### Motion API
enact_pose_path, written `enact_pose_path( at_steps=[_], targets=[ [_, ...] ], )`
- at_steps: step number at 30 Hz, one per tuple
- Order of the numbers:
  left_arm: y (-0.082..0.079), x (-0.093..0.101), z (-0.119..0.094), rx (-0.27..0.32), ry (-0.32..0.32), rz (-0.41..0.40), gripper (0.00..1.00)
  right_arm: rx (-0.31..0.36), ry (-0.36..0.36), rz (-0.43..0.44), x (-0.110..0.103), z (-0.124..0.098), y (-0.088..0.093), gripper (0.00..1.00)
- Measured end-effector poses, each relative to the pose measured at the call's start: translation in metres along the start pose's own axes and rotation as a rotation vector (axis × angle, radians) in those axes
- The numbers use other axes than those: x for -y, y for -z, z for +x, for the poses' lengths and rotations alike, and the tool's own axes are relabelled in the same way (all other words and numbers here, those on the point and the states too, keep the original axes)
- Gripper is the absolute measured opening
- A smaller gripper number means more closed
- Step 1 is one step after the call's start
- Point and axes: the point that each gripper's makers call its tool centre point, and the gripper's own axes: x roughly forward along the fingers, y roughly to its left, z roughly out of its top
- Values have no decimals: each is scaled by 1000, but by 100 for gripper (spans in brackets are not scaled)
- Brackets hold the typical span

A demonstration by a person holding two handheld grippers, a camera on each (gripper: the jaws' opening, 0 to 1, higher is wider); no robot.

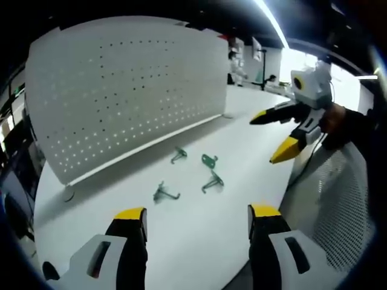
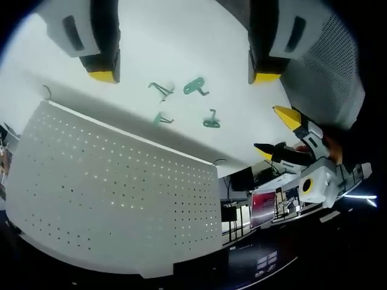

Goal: Insert the hook assembly into the mounting plate slot until the hook locks in place.

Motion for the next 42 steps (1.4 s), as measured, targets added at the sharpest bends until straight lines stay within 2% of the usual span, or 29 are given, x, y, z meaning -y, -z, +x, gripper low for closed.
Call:
enact_pose_path(
  at_steps=[30, 42],
  targets=[
    [6, -6, 0, -22, 4, -12, 64, 0, 14, 5, 0, 0, -1, 83],
    [6, -8, 11, -58, 17, 20, 61, 11, 8, 19, -1, -2, -3, 83]
  ],
)
